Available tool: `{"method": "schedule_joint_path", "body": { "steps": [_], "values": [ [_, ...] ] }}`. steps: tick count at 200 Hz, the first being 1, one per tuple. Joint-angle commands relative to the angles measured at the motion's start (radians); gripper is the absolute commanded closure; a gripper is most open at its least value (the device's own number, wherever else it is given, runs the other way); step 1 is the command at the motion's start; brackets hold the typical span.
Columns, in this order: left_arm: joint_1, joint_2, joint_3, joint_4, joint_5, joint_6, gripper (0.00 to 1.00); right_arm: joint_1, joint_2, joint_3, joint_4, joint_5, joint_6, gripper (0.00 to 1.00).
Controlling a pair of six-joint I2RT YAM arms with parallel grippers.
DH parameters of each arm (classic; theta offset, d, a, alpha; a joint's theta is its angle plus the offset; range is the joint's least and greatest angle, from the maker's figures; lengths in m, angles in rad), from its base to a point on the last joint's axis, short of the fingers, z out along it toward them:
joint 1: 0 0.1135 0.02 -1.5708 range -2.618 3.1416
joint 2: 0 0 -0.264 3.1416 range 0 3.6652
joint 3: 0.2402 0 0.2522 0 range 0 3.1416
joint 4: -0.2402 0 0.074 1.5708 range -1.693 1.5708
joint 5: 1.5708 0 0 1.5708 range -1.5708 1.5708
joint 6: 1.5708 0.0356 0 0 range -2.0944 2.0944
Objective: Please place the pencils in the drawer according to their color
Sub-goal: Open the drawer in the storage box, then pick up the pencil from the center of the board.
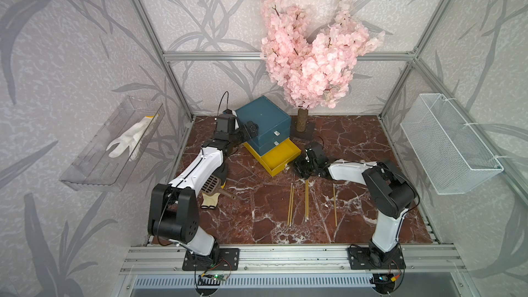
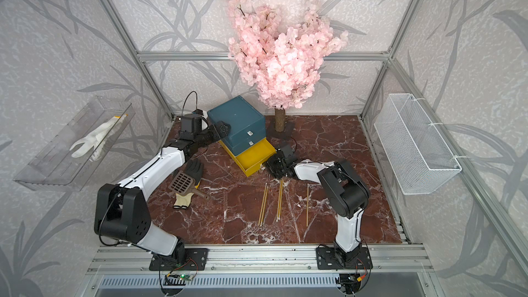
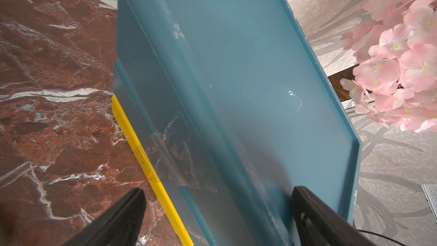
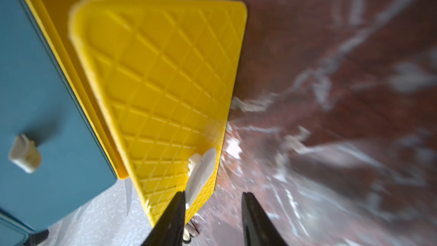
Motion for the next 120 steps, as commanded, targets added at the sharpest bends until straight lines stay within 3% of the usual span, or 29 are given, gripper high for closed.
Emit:
{"method": "schedule_joint_path", "body": {
  "steps": [1,61,120],
  "values": [
    [-0.005,0.047,-0.070,-0.265,-0.038,0.057,0.00,-0.010,-0.057,-0.068,-0.144,-0.008,-0.033,0.58],
    [-0.007,0.047,-0.068,-0.259,-0.034,0.051,0.00,-0.019,-0.235,-0.103,-0.228,-0.015,-0.121,0.57],
    [-0.006,0.037,-0.086,-0.236,-0.029,0.048,0.00,0.070,-0.387,-0.052,-0.541,0.087,-0.258,0.57]
  ]
}}
